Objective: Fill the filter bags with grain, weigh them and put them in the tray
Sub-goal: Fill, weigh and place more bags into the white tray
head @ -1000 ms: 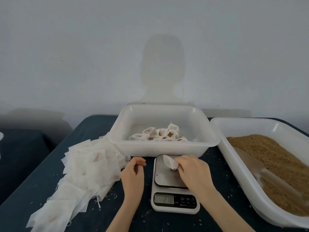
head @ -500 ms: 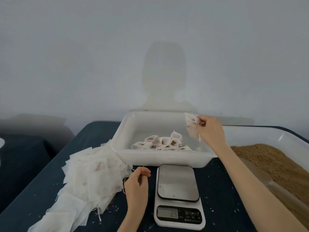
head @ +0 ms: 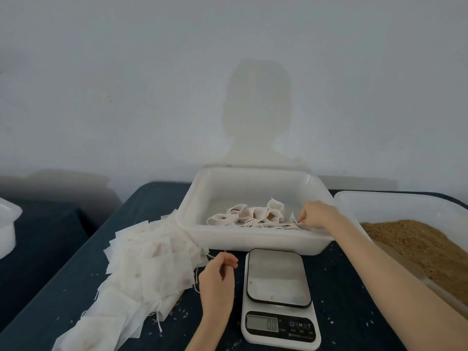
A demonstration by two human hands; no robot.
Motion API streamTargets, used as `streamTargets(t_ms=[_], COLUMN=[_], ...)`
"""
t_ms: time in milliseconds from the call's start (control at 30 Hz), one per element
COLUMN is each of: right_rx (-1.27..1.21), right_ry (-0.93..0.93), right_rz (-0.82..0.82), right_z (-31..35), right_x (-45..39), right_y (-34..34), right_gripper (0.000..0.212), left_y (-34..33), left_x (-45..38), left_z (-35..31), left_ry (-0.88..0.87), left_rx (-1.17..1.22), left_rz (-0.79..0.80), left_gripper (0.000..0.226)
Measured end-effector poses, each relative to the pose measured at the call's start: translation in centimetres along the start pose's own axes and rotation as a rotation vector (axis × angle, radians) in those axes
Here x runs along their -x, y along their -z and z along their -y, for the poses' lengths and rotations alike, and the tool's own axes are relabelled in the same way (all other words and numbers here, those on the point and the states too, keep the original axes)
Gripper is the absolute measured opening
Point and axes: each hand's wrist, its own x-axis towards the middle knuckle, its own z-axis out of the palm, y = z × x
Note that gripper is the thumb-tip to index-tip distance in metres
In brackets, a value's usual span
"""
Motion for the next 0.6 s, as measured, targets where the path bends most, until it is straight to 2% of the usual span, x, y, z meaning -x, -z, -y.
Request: streamTargets(t_ms=[100, 167, 233, 333, 500, 600], right_rx=[0.033, 0.019, 0.020, -0.022, -0.161, -0.244], right_ry=[-0.030, -0.038, -0.037, -0.037, 0.029, 0.146], right_rz=[0.125, 0.134, 0.107, -0.052, -0.464, -0.502], right_z=[0.1, 0.2, 0.2, 0.1, 2.0, 4.1], right_x=[-0.1, 0.1, 0.3, 0.9, 3.6, 6.3], right_y=[-0.2, -0.3, -0.2, 0.1, -0.1, -0.5], right_gripper=[0.028, 0.024, 0.029, 0.020, 0.028, 0.024], left_y=[0.2, 0.6, 1.1, 2.6, 7.7, 10.4], left_x=[0.1, 0.2, 0.3, 0.0, -1.5, -2.1], left_z=[-0.1, -0.3, -0.4, -0.6, 0.4, 1.2], left_ry=[-0.001, -0.035, -0.097, -0.185, -0.275, -0.252], left_rx=[-0.040, -0.121, -0.240, -0.456, -0.770, -0.989], left_rz=[0.007, 0.026, 0.063, 0.078, 0.023, 0.057], left_gripper=[0.045, 0.044, 0.034, 0.022, 0.033, 0.045])
